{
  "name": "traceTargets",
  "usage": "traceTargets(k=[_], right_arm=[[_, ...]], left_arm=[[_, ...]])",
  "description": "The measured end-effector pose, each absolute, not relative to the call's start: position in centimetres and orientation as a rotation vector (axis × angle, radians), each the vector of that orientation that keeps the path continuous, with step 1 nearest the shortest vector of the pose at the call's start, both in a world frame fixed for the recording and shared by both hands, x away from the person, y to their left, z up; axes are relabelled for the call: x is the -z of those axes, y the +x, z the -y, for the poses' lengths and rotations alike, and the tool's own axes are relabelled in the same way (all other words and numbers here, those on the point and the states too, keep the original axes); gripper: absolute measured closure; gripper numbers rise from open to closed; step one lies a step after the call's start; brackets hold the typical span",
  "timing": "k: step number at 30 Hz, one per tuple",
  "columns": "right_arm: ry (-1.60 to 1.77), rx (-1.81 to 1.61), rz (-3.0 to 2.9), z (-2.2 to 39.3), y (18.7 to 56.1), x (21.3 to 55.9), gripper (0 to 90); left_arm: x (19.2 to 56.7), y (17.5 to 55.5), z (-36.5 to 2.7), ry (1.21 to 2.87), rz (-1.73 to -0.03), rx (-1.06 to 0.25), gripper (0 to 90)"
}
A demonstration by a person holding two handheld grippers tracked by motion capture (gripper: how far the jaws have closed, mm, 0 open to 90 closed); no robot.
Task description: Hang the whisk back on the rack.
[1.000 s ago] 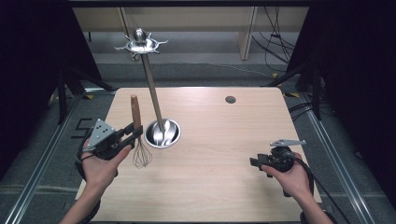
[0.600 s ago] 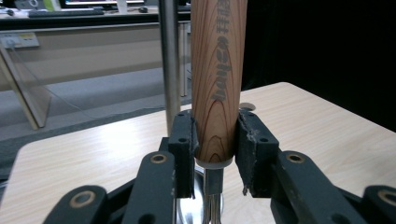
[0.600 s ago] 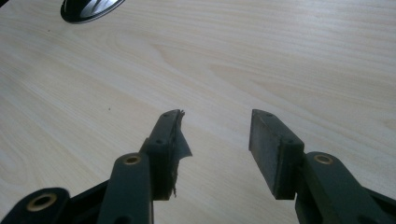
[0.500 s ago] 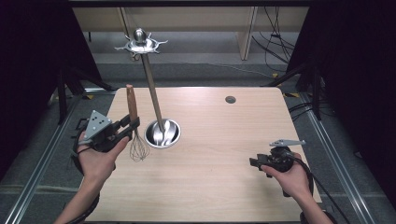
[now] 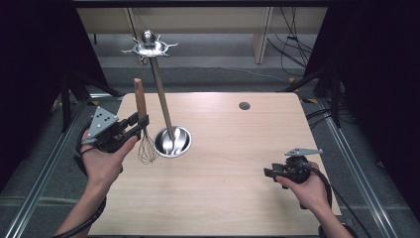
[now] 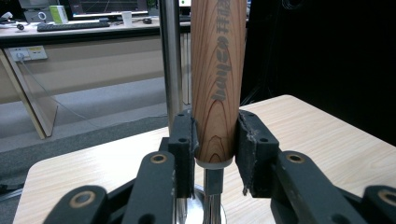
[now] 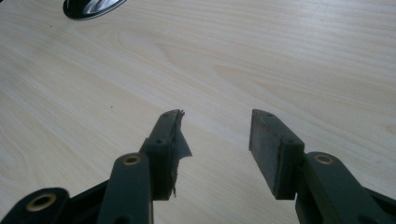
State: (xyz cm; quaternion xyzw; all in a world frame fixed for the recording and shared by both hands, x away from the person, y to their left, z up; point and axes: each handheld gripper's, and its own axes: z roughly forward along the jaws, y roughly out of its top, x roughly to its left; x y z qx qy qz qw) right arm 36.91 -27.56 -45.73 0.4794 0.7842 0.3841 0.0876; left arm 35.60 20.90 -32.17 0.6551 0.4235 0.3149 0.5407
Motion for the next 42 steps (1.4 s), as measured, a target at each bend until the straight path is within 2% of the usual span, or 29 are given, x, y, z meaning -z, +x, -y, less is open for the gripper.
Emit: traceTargets(k=[30, 35, 42], right_arm=[[1.443, -1.118, -2.343, 27.3, 36.7, 45.6, 54.2], [1.485, -1.206, -2.355, 27.1, 36.7, 45.8, 54.1], [1.429, -1.133, -2.338, 27.3, 36.8, 45.7, 54.1]], left_arm=[[30.4, 36.4, -20.6, 1.556, -0.998, -0.735, 68.8], [30.2, 36.5, -20.5, 1.558, -0.994, -0.736, 68.8], [29.7, 36.5, -20.6, 1.571, -0.984, -0.734, 68.8]])
